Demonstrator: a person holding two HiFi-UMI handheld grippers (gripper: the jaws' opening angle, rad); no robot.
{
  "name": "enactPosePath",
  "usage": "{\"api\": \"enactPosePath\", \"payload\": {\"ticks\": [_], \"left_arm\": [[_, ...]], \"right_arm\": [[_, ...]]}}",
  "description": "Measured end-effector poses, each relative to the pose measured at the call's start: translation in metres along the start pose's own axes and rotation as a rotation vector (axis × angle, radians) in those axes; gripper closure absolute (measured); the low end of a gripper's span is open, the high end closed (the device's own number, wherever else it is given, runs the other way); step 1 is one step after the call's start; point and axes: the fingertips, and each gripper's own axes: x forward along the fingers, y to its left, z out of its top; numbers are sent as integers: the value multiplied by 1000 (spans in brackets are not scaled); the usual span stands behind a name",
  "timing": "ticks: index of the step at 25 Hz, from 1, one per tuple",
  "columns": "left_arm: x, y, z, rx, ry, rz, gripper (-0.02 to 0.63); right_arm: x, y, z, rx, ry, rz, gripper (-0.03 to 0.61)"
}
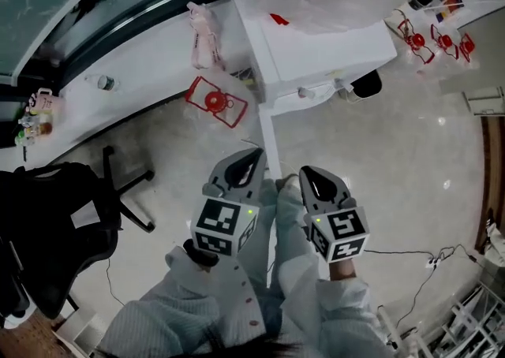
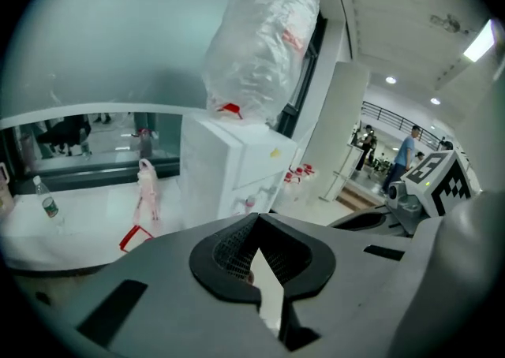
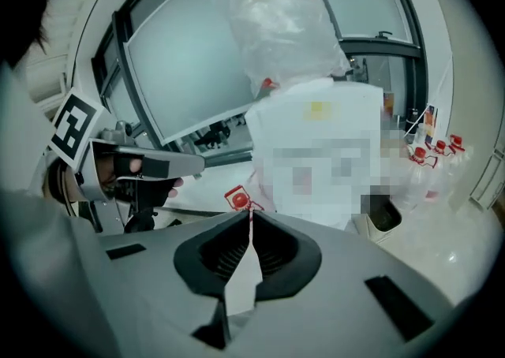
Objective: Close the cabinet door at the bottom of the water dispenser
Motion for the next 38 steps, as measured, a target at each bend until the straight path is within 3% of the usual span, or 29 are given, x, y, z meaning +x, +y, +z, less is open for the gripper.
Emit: {"api": "enactPosePath", "payload": {"ticks": [9,13,24,33,38], "left_arm": [[37,38,-90,-85,53,82,603],[49,51,-134,-171,82,105,603],[82,77,-231,-289,186,157,603],[105,82,-286,-327,303,141,603],[106,88,-308,-349,350,153,603]], "right_arm": [[81,1,-77,-26,110,81,561],[113,4,-116,-54,163,119,561],[179,-21,-221,-57,361,73,560],[206,-28,-286,21,534,59,380],[209,-31,-311,23,601,21,370]]}}
